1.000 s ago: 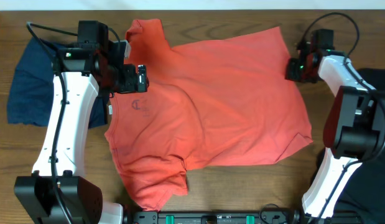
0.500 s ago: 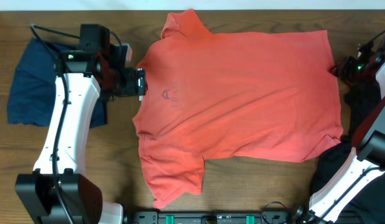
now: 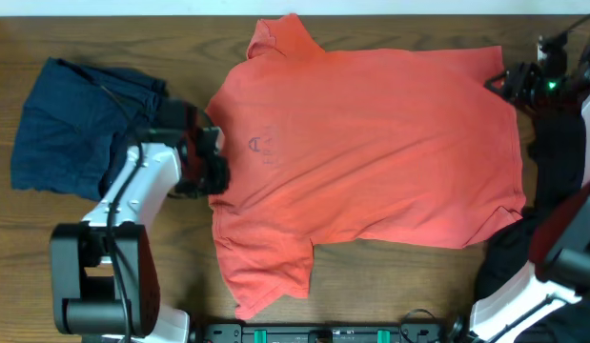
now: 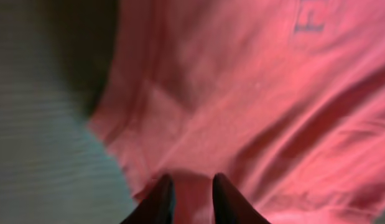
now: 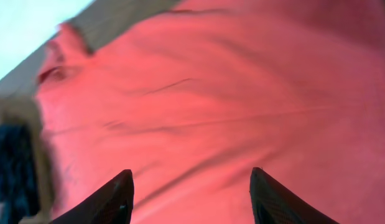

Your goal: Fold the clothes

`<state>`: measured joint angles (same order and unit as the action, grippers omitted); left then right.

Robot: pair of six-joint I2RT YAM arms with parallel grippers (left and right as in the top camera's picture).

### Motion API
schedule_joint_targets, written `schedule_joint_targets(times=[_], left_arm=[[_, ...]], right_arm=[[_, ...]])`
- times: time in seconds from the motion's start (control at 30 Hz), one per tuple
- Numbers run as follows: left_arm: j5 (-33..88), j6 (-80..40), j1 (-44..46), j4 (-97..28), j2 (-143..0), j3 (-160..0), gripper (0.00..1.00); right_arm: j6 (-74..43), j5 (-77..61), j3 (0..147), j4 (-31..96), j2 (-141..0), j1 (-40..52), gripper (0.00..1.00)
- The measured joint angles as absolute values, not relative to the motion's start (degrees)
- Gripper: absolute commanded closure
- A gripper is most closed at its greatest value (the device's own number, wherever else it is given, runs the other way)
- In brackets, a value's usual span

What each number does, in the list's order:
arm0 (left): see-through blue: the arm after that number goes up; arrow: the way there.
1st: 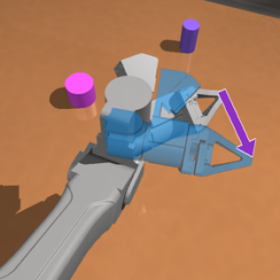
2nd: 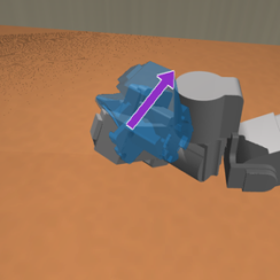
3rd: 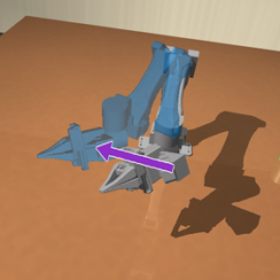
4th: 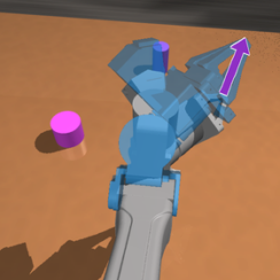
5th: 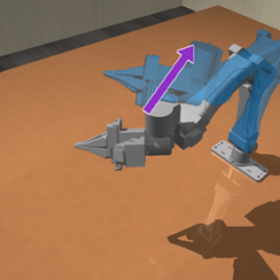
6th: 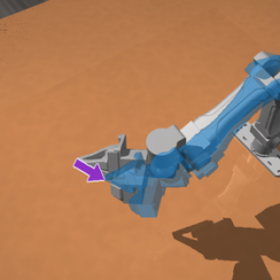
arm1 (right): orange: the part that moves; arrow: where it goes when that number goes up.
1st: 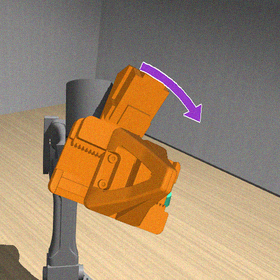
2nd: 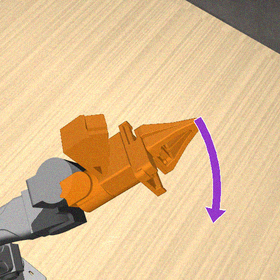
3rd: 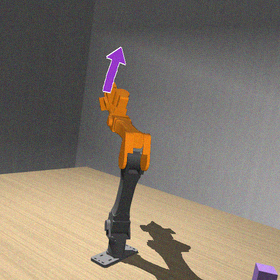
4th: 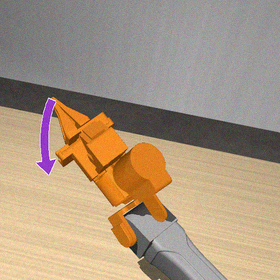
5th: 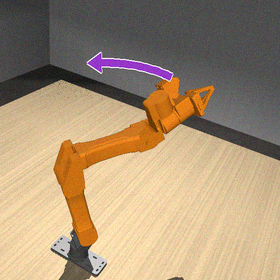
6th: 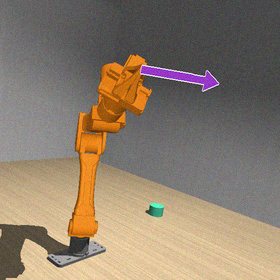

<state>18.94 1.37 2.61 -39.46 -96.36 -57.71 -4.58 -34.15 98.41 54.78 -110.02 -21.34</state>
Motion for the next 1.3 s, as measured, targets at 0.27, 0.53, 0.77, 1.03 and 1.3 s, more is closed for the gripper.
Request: schedule_joint_targets(times=[0.27, 0.53, 0.77, 1.03, 1.3], left_arm=[[10.66, -5.87, 3.16, -26.98, -96.14, -48.84, 0.87], [-3.16, -11.05, -1.23, -16.47, -98.00, -48.58, 0.87], [-3.29, -12.08, -7.31, -18.59, -100.01, -52.95, 0.87], [-1.72, -12.23, -7.35, -28.51, -99.15, -60.69, 0.83], [9.85, -9.02, -7.11, -37.85, -95.35, -60.84, 0.83]], right_arm=[[-3.86, -33.30, 98.65, 59.27, -106.80, -13.50, 0.40], [-3.51, -26.30, 98.32, 60.07, -106.80, -6.57, 0.26], [-4.56, -20.73, 96.42, 60.51, -106.80, -4.99, 0.46], [-11.75, -12.10, 83.18, 57.34, -106.80, -6.92, 0.62], [-16.80, -8.71, 72.82, 58.00, -106.83, -14.00, 0.67]])
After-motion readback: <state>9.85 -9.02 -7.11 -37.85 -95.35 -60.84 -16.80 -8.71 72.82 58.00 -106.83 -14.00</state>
